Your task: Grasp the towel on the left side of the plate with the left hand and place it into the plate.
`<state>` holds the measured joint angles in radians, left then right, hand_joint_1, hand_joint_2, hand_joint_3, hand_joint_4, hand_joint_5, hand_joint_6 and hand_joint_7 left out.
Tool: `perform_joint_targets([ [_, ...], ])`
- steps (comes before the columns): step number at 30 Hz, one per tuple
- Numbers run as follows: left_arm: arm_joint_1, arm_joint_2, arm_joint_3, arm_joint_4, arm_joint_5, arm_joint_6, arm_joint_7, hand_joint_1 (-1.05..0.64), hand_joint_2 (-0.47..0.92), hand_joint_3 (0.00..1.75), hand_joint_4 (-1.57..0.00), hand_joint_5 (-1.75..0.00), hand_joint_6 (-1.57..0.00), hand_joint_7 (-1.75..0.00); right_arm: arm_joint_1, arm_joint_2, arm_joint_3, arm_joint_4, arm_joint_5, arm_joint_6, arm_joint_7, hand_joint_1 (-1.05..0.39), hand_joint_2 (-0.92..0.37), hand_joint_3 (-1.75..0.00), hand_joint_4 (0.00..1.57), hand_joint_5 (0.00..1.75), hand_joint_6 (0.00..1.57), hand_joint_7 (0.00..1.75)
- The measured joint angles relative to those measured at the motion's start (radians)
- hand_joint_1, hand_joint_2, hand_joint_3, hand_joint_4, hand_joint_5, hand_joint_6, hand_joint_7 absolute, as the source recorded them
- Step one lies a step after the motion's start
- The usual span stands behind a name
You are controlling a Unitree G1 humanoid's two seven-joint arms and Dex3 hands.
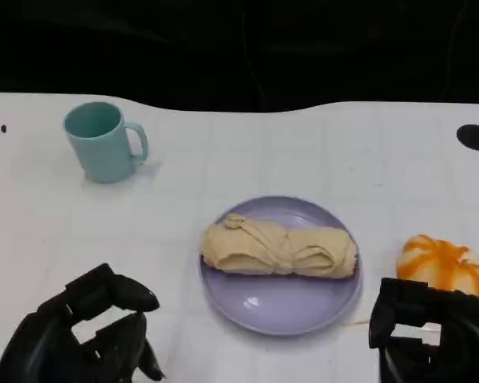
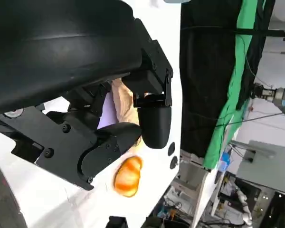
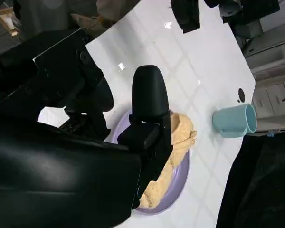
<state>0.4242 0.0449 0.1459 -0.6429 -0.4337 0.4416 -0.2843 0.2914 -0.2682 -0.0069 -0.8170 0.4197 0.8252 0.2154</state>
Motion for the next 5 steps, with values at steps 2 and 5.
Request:
perform_joint_targets([
  [2, -0.010, 0.006, 0.002, 0.008, -0.004, 0.000, 0.000, -0.14, 0.57, 1.11, -0.85, -1.75, -0.77, -1.50, 0.000, 0.000, 0.000, 0.000, 0.000, 0.000, -0.001, 0.08, -0.53, -1.42, 0.80, 1.75, 0.65, 1.63],
  [5, -0.016, 0.013, 0.003, 0.016, -0.007, -0.001, 0.000, -0.14, 0.53, 1.17, -0.86, -1.75, -0.78, -1.50, -0.001, 0.000, 0.004, 0.000, -0.005, 0.000, -0.004, 0.08, -0.52, -1.42, 0.80, 1.75, 0.65, 1.63],
])
